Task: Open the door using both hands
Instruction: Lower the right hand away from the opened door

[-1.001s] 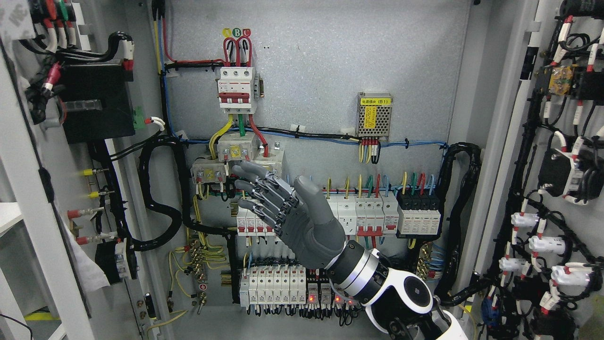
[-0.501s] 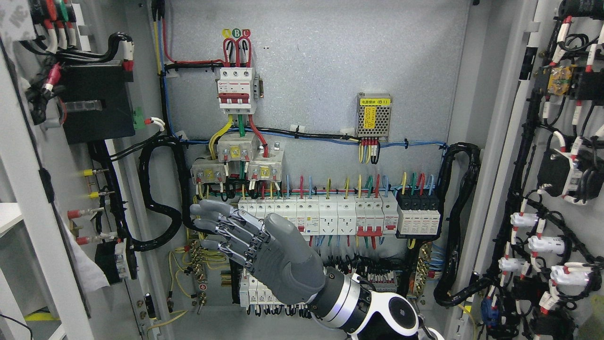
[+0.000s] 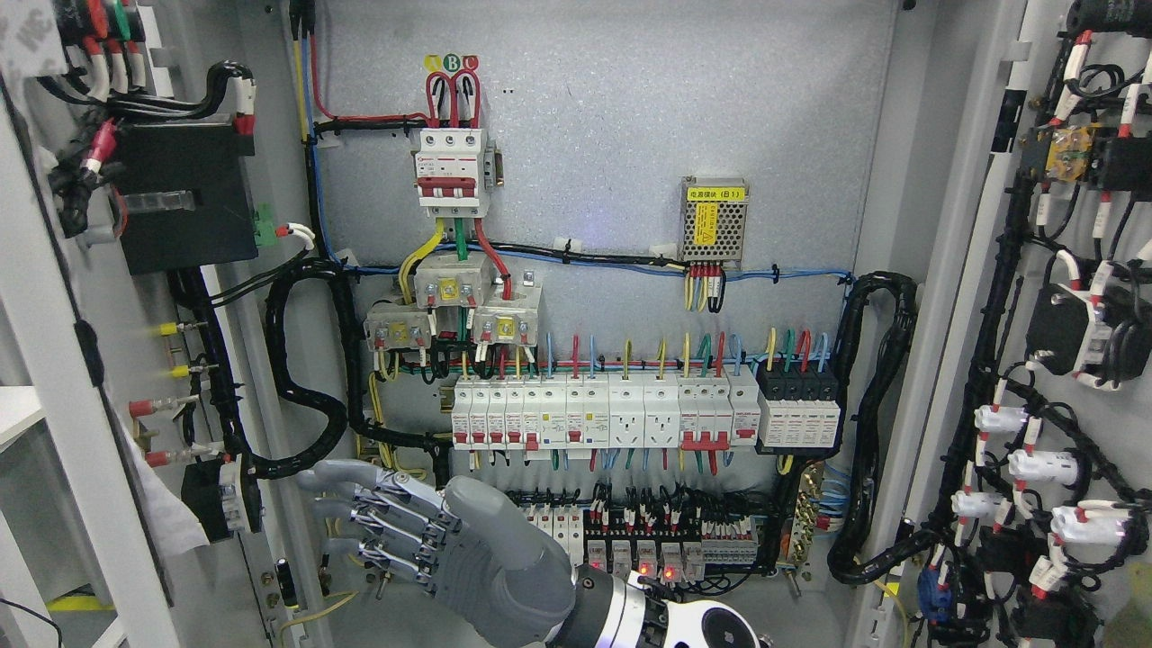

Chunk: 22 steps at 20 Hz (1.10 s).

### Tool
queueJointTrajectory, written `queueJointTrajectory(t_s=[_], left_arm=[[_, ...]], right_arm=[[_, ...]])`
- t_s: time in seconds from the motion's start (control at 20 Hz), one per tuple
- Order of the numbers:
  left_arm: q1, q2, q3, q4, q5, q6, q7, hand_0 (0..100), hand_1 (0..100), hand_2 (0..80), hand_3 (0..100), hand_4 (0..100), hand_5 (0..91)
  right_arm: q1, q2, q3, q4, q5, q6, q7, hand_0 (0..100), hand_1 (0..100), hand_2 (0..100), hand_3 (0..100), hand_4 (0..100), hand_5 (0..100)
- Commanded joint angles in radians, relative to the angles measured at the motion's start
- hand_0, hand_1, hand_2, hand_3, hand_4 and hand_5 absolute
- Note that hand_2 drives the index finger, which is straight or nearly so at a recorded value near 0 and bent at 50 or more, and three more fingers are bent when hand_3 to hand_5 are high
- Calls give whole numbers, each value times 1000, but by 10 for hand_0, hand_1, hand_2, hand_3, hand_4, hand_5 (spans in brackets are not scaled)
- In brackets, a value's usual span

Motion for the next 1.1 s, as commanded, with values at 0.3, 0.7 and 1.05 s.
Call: queueJointTrajectory(t_s=[0.3,0.7,1.05], left_arm=[[0,10,0,0,0,0,0,291,0,28,28,33,0],[-1,10,0,-1,0,-2,0,291,0,28,28,33,0],[0,10,0,-1,0,-2,0,290,0,28,28,33,0]], right_arm=[[-15,0,153,7,-4,-3,-7,219,0,0,0,0,0],[-39,0,202,10,-11,-4,-8,219,0,0,0,0,0],[-55,0,231,11,-11,-4,-10,219,0,0,0,0,0]])
